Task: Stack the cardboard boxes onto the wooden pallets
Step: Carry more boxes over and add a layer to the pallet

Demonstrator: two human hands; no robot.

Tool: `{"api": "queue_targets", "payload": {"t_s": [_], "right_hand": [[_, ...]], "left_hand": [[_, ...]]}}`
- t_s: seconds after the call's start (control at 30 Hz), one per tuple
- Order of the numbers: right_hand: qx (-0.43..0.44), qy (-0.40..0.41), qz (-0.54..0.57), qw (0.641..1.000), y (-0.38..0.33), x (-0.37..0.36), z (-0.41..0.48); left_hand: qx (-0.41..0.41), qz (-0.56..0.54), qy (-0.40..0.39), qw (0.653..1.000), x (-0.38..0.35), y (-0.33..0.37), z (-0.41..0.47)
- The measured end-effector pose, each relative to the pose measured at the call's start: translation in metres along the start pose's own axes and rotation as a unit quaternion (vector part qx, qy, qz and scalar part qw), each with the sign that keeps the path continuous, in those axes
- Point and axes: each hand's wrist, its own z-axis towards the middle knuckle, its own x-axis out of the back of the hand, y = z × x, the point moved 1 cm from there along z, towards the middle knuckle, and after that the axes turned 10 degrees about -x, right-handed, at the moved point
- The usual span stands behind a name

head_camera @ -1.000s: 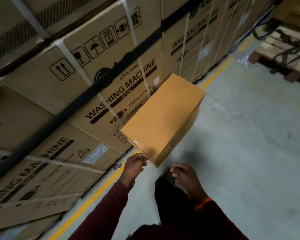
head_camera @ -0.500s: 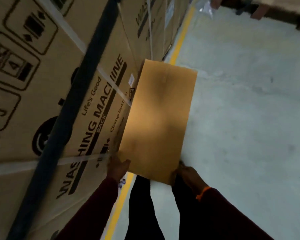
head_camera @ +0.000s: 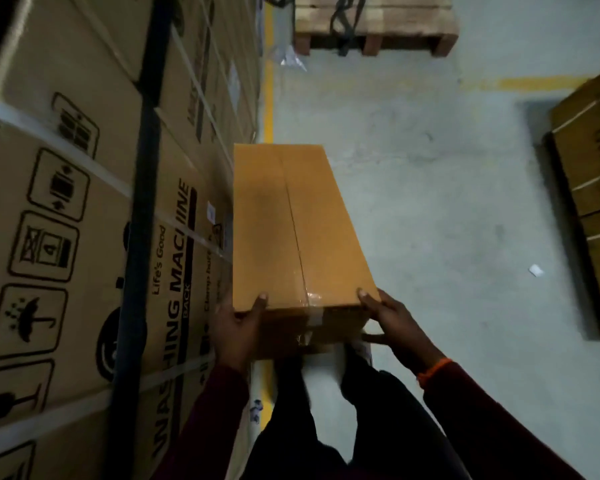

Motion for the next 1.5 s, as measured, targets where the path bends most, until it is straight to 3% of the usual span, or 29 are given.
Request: {"api": "queue_targets", "payload": {"t_s": [0.23,0.33,0.47,0.73,0.9,1.2,1.37,1.5], "right_hand": [[0.041,0.001,0.118,0.992,-0.05,0.079,-0.05],[0.068,0.042,0.127,0.989,-0.06,0.13,-0.058],[0.101,0.119,0.125,0.98,-0.074,0.226,-0.061],[0.17,0.217,0.163,0.947,-0.119,0.428,-0.073],[0.199,0.264,0.179,0.927,-0.156,0.507,-0.069],[0.196,0.253,0.221,0.921,-0.271,0.622,0.002],[0.185,0.262,0.241,0.916,-0.371,0.687,0.066],[0.208,0.216,0.33,0.895,-0.447,0.743,0.094]], "left_hand": [[-0.128,-0.044,-0.042,0.99,-0.056,0.136,-0.006],[-0.164,-0.043,-0.069,0.983,-0.105,0.176,-0.008],[-0.177,-0.019,-0.088,0.98,-0.207,0.225,-0.018],[-0.176,0.026,-0.206,0.962,-0.417,0.32,-0.032],[-0.123,-0.031,-0.268,0.955,-0.503,0.355,-0.037],[-0.154,-0.042,-0.32,0.934,-0.652,0.449,0.059],[-0.173,-0.018,-0.33,0.928,-0.749,0.53,0.139],[-0.194,0.01,-0.358,0.913,-0.822,0.607,0.204]]}}
